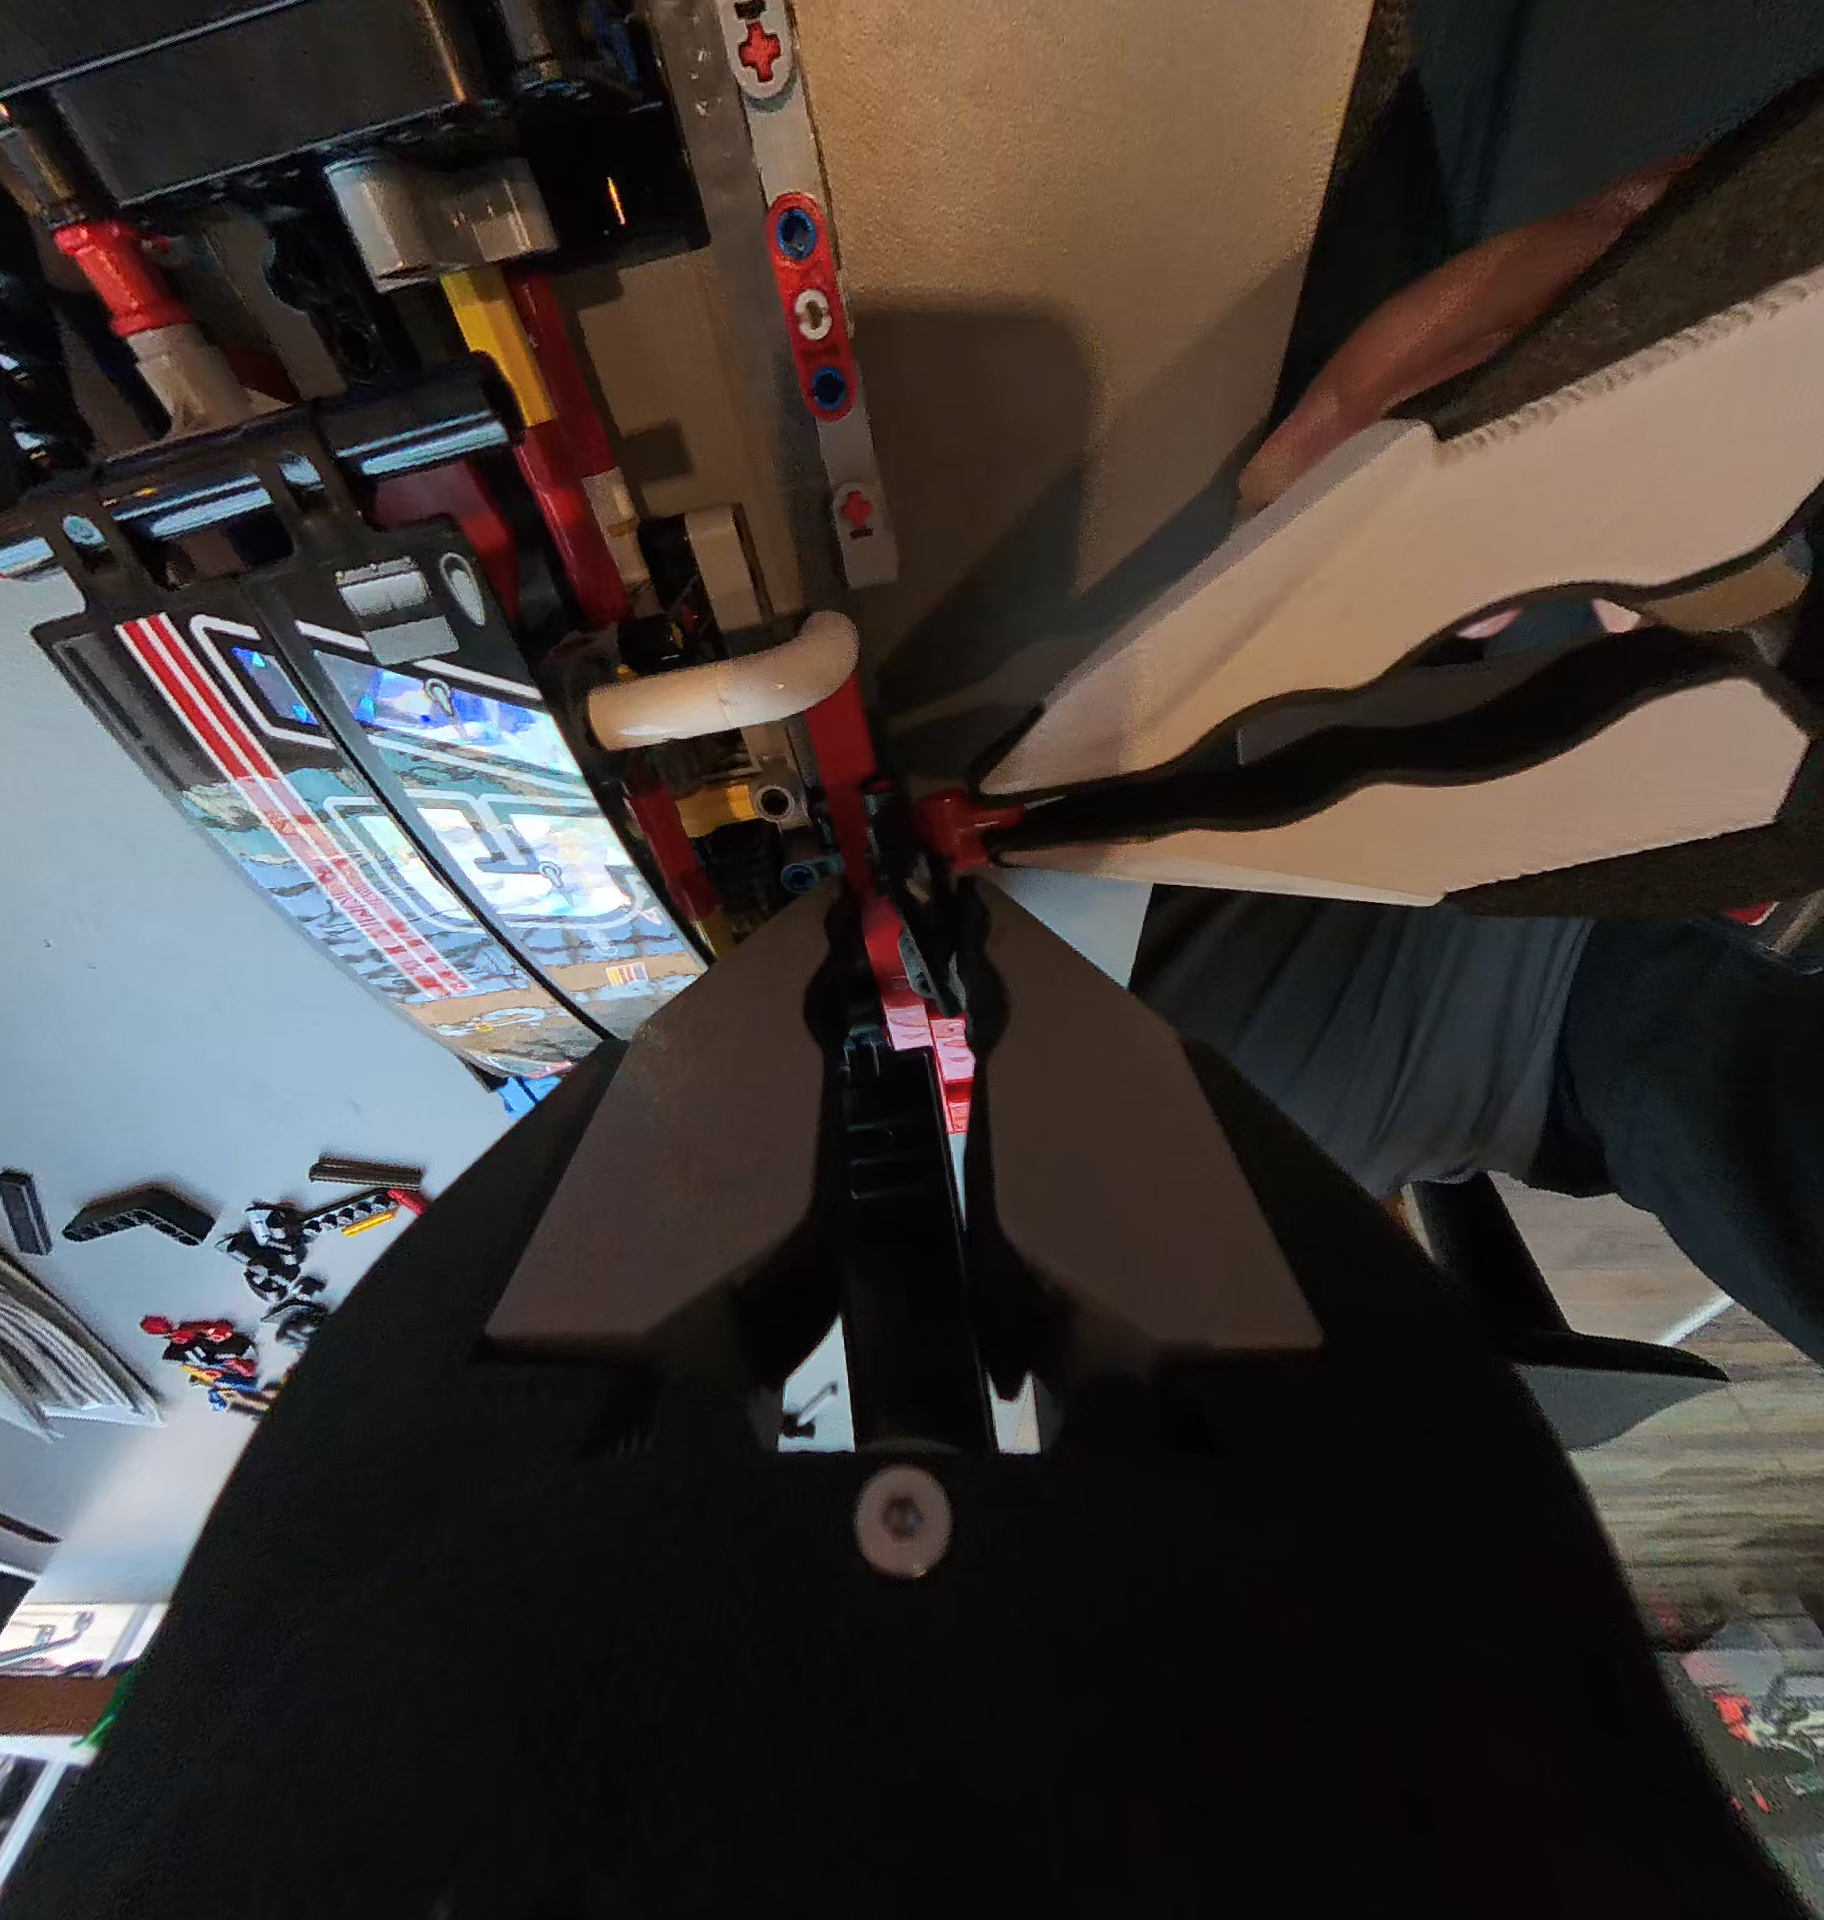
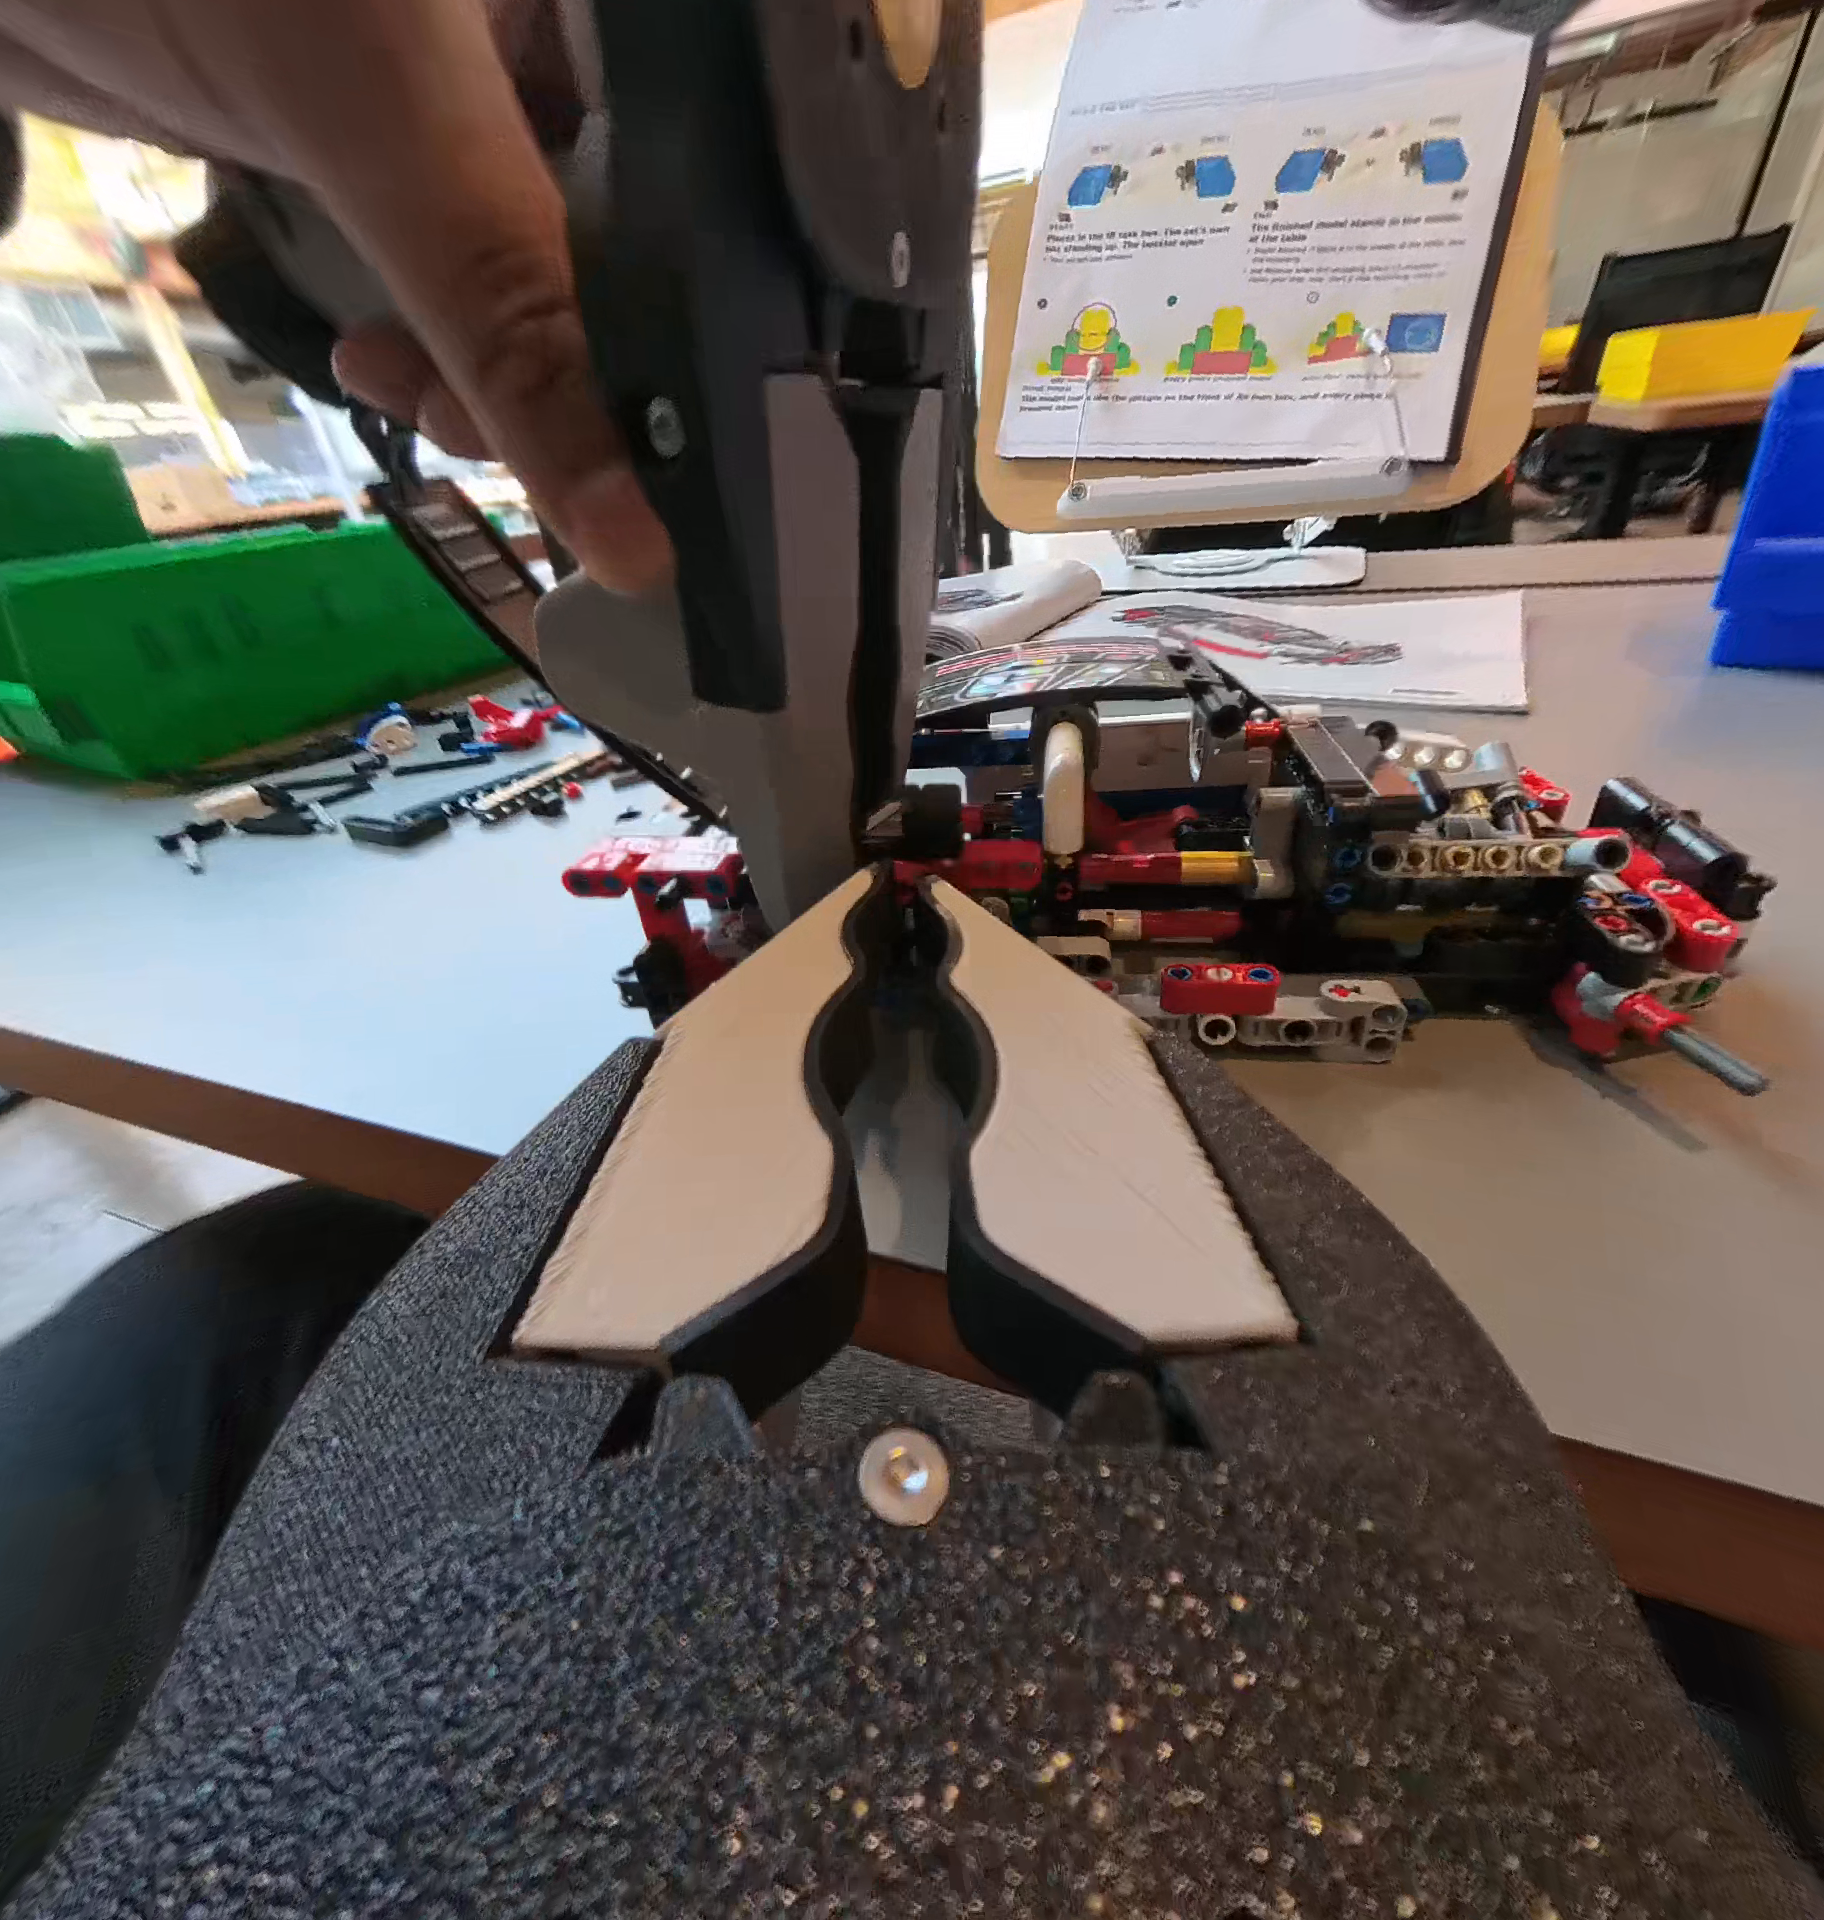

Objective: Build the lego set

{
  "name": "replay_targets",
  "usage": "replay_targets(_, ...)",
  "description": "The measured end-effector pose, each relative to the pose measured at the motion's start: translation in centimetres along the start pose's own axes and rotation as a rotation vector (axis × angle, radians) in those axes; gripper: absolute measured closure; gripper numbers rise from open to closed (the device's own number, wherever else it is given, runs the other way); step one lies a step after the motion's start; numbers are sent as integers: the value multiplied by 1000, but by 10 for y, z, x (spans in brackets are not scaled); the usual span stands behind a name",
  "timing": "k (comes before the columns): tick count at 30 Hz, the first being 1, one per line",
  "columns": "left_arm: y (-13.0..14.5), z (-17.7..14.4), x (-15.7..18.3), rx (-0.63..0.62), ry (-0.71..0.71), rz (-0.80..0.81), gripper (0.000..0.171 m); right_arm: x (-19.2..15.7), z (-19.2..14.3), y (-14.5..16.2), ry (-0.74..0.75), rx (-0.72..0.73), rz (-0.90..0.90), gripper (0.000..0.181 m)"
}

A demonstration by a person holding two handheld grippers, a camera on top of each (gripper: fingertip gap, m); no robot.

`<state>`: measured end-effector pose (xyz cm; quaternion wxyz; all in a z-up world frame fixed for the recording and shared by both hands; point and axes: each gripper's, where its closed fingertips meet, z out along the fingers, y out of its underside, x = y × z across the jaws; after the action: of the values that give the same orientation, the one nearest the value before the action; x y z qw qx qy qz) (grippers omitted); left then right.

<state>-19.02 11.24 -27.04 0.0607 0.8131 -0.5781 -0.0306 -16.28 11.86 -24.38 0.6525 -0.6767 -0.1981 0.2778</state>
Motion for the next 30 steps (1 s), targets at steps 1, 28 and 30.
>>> replay_targets(1, 0, 0, 0, 8, 1, 3, 156, -1, 0, 1, 12, -1, -39, 181)
replay_targets(28, 0, -2, -1, 53, 33, 0, 157, -6, 3, 5, 161, -17, -432, 181)
replay_targets(30, -4, -2, 1, 61, 50, -5, 157, -5, 3, 4, 179, -11, -452, 181)
